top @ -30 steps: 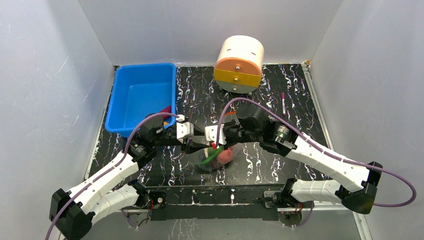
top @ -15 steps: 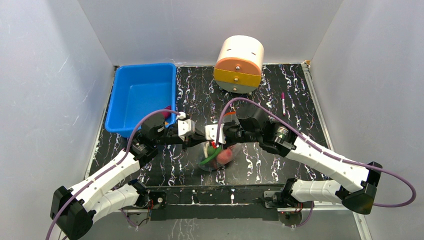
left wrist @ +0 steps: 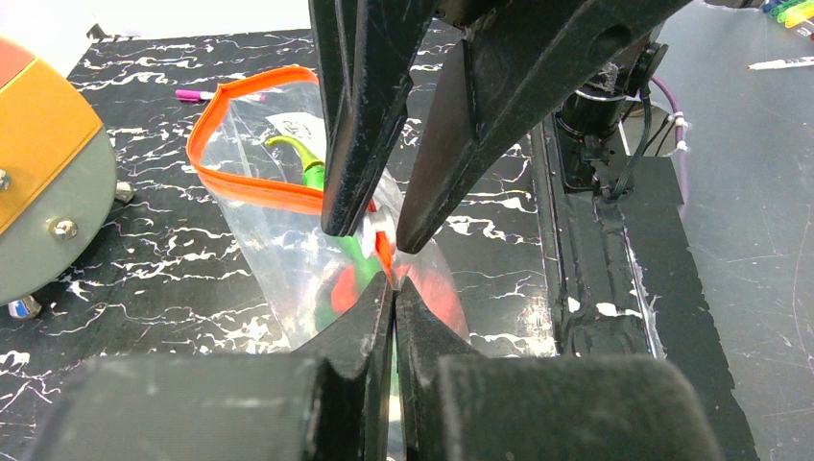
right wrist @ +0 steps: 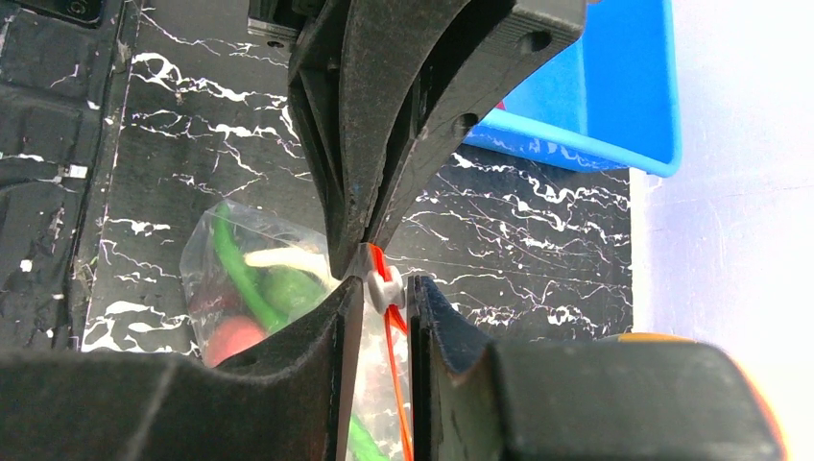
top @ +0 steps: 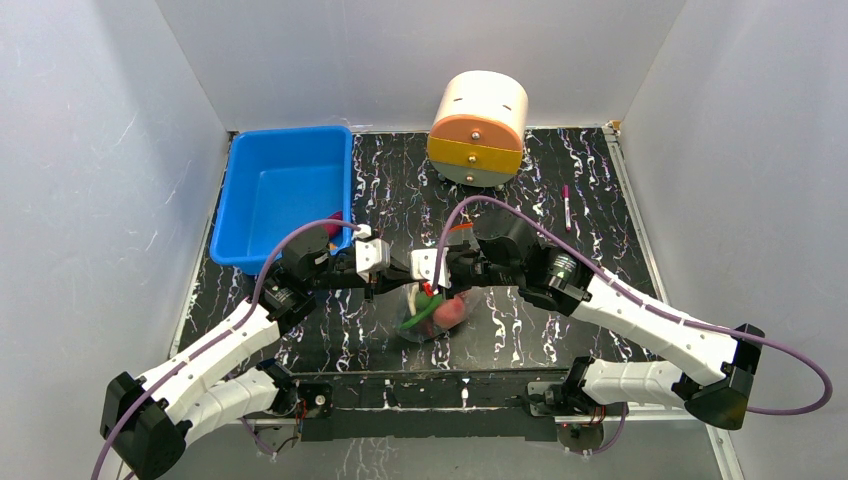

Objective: Place the food in the zip-top bag and seal the zipper
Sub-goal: Zip the zipper food storage bag at the center of the board.

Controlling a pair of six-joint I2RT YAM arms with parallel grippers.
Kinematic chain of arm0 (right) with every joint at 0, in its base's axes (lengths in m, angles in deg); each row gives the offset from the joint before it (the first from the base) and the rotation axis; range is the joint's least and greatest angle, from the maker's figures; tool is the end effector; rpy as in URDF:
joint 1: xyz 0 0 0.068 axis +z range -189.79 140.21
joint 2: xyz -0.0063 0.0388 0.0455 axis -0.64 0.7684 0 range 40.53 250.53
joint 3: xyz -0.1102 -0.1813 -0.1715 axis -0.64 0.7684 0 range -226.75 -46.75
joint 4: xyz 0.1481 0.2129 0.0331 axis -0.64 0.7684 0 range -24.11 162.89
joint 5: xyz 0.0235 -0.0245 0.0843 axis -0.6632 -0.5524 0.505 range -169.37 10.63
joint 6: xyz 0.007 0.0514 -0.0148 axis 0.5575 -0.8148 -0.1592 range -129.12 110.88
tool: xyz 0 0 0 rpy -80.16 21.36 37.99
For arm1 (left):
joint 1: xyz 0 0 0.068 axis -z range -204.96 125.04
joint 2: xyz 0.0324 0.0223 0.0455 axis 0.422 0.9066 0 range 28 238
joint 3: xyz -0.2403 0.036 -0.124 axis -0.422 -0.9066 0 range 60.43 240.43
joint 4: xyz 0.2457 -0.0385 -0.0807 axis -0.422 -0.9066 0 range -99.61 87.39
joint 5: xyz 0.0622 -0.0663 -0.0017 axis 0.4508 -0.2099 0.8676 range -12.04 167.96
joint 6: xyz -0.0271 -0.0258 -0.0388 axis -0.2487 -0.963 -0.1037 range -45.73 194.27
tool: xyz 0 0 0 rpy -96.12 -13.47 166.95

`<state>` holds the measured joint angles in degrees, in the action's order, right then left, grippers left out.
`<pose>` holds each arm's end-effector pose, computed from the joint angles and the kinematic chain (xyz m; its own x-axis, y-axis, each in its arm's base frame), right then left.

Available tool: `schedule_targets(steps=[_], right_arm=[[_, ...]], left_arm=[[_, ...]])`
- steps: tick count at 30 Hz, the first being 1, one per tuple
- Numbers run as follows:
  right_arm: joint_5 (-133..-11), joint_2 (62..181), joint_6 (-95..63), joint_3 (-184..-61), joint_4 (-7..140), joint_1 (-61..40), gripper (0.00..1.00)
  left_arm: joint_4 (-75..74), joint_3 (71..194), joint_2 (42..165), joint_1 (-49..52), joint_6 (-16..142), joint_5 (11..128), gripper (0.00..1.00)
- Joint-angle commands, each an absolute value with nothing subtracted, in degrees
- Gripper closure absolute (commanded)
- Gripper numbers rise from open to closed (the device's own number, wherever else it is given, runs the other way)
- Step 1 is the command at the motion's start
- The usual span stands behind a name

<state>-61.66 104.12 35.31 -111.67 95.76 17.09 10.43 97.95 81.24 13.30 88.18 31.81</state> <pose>0.1226 0.2077 0.3641 0.4742 -0.4935 -0.7291 -0.8568 -0.0682 -0.5111 0.1511 -0.1518 0.3118 0.2035 0.0516 -0.9777 0.9743 0.0880 0.2074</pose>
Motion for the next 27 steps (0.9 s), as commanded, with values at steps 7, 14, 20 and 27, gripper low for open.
schedule_targets(steps=[7,14,20,27], right_arm=[[-62.97,103.44,34.63,-111.29,91.46,16.85,1.00],[-65.07,102.87,34.74,-111.08,93.62,16.23,1.00],[-65.75,101.99,34.83,-111.67,96.90,14.48,1.00],[-65.35,100.08,34.87,-111.70,99.44,11.40,1.00]], left_arm=[[11.37,98.45,79.21,13.36,90.57,30.37,1.00],[9.96,98.27,78.64,13.31,92.05,30.03,1.00],[9.08,98.07,77.98,13.36,92.97,30.13,1.00],[9.50,97.83,77.41,13.36,92.80,30.85,1.00]])
